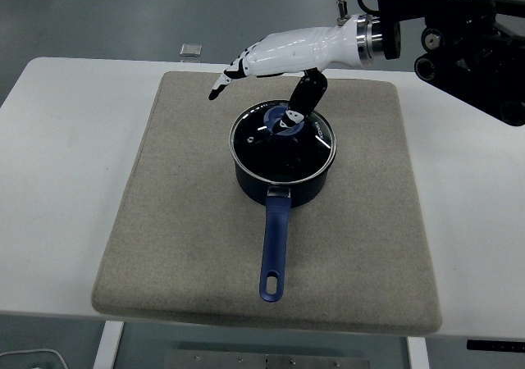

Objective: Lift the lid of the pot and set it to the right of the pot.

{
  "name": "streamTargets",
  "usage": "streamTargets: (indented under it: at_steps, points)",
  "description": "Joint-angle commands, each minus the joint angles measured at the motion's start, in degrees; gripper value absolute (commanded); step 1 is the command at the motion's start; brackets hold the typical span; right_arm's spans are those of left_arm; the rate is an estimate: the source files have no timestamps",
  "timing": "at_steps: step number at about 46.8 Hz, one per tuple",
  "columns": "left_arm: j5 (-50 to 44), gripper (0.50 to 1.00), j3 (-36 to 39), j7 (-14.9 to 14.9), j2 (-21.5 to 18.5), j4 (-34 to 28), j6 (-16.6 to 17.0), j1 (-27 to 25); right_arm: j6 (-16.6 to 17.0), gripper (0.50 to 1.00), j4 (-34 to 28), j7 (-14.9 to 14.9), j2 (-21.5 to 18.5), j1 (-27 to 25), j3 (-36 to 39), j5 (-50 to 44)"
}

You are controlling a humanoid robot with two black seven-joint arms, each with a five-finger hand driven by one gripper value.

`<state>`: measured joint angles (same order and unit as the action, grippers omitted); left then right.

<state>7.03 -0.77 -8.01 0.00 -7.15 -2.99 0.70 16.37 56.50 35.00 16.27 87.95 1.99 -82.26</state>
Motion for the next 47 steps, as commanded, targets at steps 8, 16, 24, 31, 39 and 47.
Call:
streamTargets:
  at_steps: [8, 16, 24, 31, 39, 47]
  points:
    - [0.0, 1.000, 0.1, 0.0, 0.0, -0.1, 0.0, 0.0, -4.0, 0.893, -0.1, 0.0, 0.1, -1.9, -2.5, -2.4]
    - [0.0, 1.000, 0.0, 0.0, 0.0, -0.1, 0.0, 0.0, -4.5, 0.895, -0.2, 0.0, 0.1, -2.2, -2.8, -2.6]
    - [0.0, 1.000, 0.1, 0.0, 0.0, 0.0, 0.0, 0.0, -6.4, 0.893, -0.3, 0.0, 0.1, -2.4, -3.2, -3.3]
    - [0.0, 1.000, 0.0, 0.0, 0.0, 0.0, 0.0, 0.0, -7.7, 0.895, -0.3, 0.0, 0.1, -2.6, -4.5, -4.4]
    - [0.0, 1.000, 0.0, 0.0, 0.0, 0.0, 0.0, 0.0, -8.7, 0.895, -0.3, 0.0, 0.1, -3.0, -4.6, -5.8]
    - [0.0, 1.000, 0.1, 0.0, 0.0, -0.1, 0.0, 0.0, -10.4, 0.895, -0.3, 0.0, 0.1, -3.0, -5.7, -7.7]
